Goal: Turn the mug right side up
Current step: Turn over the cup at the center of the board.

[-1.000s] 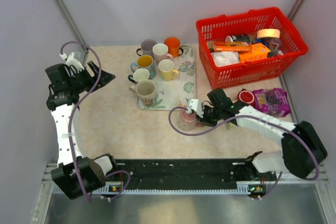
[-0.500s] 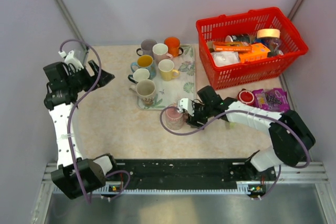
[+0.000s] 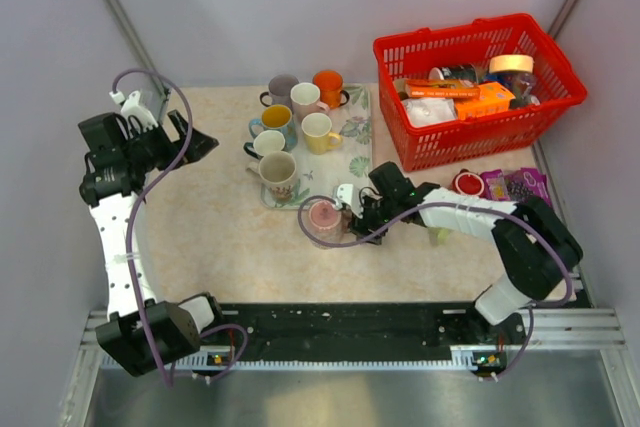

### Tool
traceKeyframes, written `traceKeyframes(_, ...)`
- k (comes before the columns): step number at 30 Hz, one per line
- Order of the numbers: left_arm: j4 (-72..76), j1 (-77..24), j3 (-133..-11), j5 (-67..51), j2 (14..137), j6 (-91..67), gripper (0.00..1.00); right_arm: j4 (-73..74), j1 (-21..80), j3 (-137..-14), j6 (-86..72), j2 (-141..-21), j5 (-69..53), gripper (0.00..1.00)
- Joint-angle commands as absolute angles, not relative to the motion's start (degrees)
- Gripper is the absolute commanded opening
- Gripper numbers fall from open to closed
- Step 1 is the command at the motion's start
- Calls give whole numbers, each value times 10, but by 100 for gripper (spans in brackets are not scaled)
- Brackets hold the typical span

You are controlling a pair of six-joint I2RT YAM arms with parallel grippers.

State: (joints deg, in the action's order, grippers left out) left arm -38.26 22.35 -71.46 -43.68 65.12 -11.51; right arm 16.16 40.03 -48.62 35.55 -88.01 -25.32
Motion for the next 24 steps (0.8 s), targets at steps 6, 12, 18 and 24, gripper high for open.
traceKeyframes(6,-388,221,-734,-458,639,-79,94,99,403,-539,309,-943,-258,53)
traceKeyframes(12,-392,221,-720,-467,628,-83,91,143,401,-570,337,-924,-239,57)
traceKeyframes(18,-381,221,-710,-471,627,-91,90,133,400,-574,386,-937,-292,68)
traceKeyframes(24,-377,221,-711,-475,625,-92,89,117,411,-588,380,-993,-322,56)
